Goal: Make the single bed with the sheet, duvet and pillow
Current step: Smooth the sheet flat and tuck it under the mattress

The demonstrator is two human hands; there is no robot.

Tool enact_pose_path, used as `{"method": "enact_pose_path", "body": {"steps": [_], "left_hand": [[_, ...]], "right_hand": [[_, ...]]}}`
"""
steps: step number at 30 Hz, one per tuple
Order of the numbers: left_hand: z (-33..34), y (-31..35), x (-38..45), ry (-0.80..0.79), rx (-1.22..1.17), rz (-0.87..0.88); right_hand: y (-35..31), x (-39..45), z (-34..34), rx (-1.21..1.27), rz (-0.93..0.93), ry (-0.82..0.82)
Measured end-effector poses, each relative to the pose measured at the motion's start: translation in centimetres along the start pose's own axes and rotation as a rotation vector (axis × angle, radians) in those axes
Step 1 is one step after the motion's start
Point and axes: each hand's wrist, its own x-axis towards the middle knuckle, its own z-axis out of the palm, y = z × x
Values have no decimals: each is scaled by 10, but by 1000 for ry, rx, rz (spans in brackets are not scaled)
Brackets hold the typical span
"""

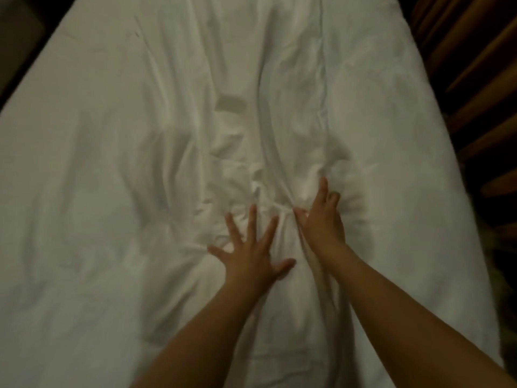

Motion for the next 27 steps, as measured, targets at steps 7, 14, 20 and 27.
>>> {"method": "enact_pose_path", "body": {"steps": [7, 14, 20, 27], "left_hand": [[20, -5, 2, -5, 11, -105], [48, 29, -26, 46, 133, 105], [39, 84, -31, 47, 84, 41], [65, 121, -52, -204, 93, -106]], "right_hand": [[44, -16, -15, -548, -137, 100], [92, -80, -2, -600, -205, -381], [98, -70, -24, -516, -185, -199], [180, -69, -47, -594, -361, -373]]}}
